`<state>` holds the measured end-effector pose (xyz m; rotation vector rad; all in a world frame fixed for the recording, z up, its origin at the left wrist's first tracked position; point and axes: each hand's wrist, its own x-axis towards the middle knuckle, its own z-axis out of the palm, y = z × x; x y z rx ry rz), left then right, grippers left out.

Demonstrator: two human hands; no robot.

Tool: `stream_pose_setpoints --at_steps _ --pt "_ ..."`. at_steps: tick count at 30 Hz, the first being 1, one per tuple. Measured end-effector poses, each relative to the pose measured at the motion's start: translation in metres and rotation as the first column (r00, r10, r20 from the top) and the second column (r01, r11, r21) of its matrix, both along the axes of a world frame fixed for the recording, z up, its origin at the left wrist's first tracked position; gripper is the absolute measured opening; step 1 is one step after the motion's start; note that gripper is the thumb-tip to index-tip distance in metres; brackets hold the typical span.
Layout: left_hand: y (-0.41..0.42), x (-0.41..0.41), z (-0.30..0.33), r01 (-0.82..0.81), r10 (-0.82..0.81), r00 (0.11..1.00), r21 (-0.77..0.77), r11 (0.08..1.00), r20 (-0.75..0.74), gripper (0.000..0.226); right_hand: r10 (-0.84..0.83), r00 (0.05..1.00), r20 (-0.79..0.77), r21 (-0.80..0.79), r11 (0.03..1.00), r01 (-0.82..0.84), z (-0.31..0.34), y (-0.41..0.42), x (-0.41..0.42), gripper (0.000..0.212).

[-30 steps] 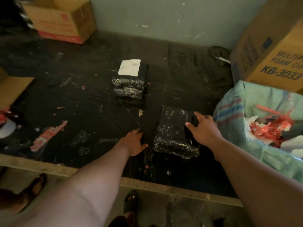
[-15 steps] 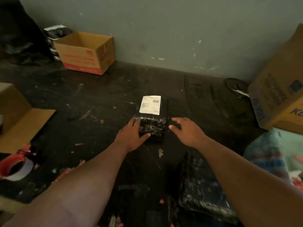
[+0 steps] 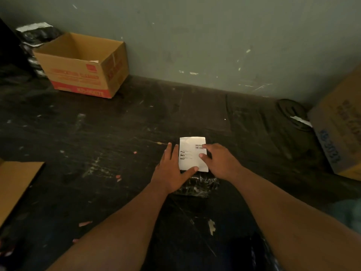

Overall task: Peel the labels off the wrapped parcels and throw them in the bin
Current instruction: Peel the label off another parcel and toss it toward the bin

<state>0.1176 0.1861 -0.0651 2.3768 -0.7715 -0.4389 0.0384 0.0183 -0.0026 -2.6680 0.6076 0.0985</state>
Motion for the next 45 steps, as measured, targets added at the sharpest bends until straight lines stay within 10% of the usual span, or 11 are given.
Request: stream_pose_setpoints --at_steps 10,18,26,33,45 --pt "-0.014 0.014 -0.032 0.046 -0.053 0.996 -0.103 0.994 -0.074 0.128 0.030 0.977 -0.213 -0.143 0.988 -0.062 -0.034 -0.019 0.071 0.059" --pt "-0.016 0.014 -0.033 0.043 -0.051 0.996 -0.108 0.993 -0.074 0.128 -0.044 0.997 -0.068 -0.135 0.990 0.035 -0.040 -0.035 0.097 0.035" --pt "-0.014 0.015 -0.033 0.071 -0.080 0.994 -0.112 0.991 -0.076 0.129 0.266 0.954 -0.136 -0.134 0.950 -0.284 -0.046 -0.010 0.103 0.051" --pt "-0.014 0.013 -0.029 0.084 -0.087 0.993 -0.042 0.996 -0.084 0.129 0.114 0.947 -0.300 -0.060 0.989 -0.139 -0.039 -0.034 0.100 0.059" --pt "-0.014 0.010 -0.026 0.075 -0.075 0.991 -0.009 0.997 -0.115 0.129 -0.071 0.997 -0.038 -0.035 0.997 0.070 -0.018 -0.033 0.095 0.015"
